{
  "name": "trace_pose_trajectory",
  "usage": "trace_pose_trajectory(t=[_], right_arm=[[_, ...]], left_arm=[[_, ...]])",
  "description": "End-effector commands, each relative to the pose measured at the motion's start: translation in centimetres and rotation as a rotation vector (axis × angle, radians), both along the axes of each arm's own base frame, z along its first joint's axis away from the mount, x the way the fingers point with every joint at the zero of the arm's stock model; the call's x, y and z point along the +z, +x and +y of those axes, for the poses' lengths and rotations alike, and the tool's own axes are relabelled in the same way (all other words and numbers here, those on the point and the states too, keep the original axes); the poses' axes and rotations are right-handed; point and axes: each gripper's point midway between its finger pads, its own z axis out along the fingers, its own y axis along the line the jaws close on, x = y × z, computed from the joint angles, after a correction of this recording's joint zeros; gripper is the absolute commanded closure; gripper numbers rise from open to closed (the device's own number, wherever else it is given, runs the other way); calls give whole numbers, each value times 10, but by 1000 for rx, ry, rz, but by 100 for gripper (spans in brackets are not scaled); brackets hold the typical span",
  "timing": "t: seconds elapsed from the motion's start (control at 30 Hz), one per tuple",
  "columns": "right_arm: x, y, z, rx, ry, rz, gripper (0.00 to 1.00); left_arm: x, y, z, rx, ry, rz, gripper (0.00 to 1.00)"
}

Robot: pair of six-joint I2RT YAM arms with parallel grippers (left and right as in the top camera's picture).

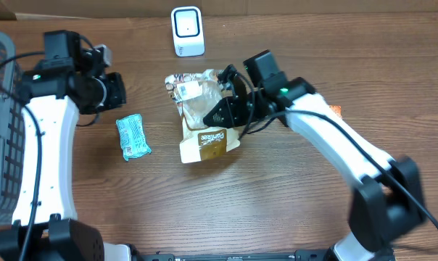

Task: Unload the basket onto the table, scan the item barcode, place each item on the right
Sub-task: 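Release the left gripper and lift the snack bag with the right gripper, then carry the snack bag with the right gripper to the white scanner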

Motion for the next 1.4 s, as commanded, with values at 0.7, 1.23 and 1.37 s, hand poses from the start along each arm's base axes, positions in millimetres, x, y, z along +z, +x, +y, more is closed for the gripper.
trace_pose_trajectory(t=[0.7,1.23,1.37], right_arm=[[27,24,-37,-226,-115,-112,96],[39,13,-24,-184,-18,-52,96],[41,13,-25,-194,-18,-40,96]], left_arm=[[-3,-10,85,135,133,8,0],[-3,-9,86,136,134,8,1],[-3,-9,86,136,134,8,0]])
